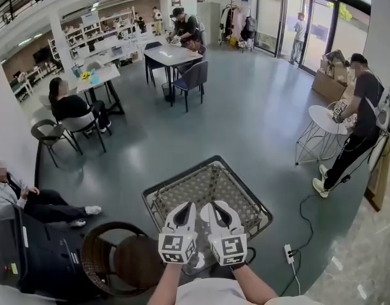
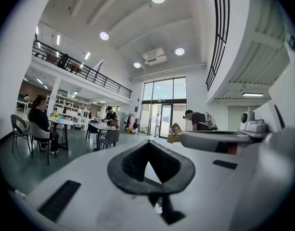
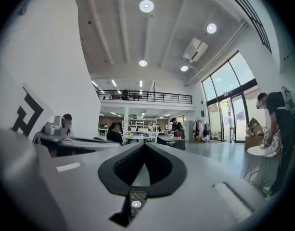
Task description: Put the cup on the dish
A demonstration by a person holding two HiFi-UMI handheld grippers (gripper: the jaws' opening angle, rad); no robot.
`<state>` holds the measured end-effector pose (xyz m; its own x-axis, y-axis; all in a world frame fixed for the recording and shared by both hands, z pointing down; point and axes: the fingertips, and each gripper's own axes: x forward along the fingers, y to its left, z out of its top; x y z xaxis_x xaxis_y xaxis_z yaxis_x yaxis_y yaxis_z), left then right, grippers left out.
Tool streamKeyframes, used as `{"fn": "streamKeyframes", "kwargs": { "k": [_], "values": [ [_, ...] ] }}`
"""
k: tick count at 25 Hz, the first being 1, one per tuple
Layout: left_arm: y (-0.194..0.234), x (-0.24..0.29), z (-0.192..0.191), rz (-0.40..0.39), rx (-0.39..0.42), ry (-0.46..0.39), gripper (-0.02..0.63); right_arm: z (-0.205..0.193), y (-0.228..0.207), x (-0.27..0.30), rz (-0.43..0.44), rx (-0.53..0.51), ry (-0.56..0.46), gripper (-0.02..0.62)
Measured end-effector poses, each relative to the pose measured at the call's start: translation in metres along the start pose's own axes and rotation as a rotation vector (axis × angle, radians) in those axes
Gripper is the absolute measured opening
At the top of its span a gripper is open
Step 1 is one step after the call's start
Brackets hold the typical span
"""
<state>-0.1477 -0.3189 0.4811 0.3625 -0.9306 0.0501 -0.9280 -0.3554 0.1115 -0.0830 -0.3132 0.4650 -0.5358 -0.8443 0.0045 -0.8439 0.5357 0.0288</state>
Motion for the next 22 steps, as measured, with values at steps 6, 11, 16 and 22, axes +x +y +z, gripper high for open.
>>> {"fn": "streamKeyframes", "kwargs": {
  "k": [6, 11, 16, 22],
  "values": [
    [0.000, -0.008, -0.005, -0.007, -0.004, -0.006, 0.003, -0.003, -0.010, -0.014, -0.062, -0.007, 0.000, -0.002],
    [-0.003, -0.009, -0.005, -0.033, -0.009, -0.002, 0.003, -0.009, -0.010, -0.011, -0.078, -0.001, 0.026, -0.002],
    [-0.010, -0.008, -0.008, -0.064, -0.010, -0.002, 0.003, -0.003, -0.002, -0.011, -0.078, -0.004, 0.006, -0.002],
    [-0.013, -0.016, -0.004, -0.083, -0.010, -0.010, 0.003, -0.009, 0.001, -0.015, -0.067, 0.035, 0.028, -0.002]
  ]
}}
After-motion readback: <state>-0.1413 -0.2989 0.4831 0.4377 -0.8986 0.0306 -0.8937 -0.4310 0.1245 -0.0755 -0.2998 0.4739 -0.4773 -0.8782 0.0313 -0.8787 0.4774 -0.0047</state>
